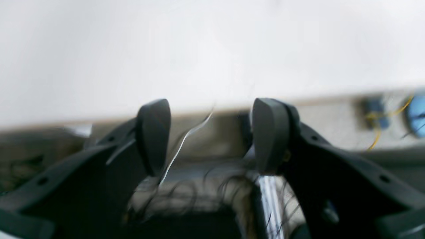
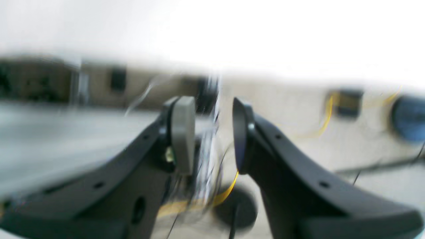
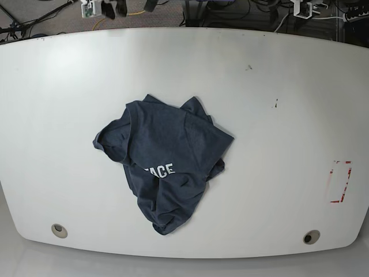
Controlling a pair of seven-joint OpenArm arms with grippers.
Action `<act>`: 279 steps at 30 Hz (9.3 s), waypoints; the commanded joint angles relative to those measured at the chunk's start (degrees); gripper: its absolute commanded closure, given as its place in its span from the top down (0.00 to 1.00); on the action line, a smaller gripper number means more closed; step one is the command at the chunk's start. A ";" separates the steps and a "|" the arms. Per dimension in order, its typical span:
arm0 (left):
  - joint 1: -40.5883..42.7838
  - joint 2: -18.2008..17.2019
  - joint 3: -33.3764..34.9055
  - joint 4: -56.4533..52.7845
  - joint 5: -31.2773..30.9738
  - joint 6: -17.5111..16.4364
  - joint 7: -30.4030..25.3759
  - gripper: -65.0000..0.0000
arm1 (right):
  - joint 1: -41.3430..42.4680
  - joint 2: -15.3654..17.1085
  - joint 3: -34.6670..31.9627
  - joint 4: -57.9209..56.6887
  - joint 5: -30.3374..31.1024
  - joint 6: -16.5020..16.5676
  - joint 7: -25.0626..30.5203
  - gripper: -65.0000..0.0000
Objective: Fold the T-shirt properly
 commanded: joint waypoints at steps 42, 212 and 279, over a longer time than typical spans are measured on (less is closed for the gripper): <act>-6.59 5.23 -0.88 3.86 5.14 0.20 -1.22 0.71 | 49.67 12.01 -30.02 -7.53 -20.24 2.34 -20.78 0.65; -98.81 -3.12 11.25 6.23 10.50 -9.21 59.18 0.00 | 113.50 18.17 -17.97 -27.58 -21.65 4.01 -27.72 0.00; -51.68 3.47 15.39 8.17 10.41 -22.00 67.70 0.00 | 68.84 11.49 6.29 -6.92 -21.12 4.27 -35.81 0.00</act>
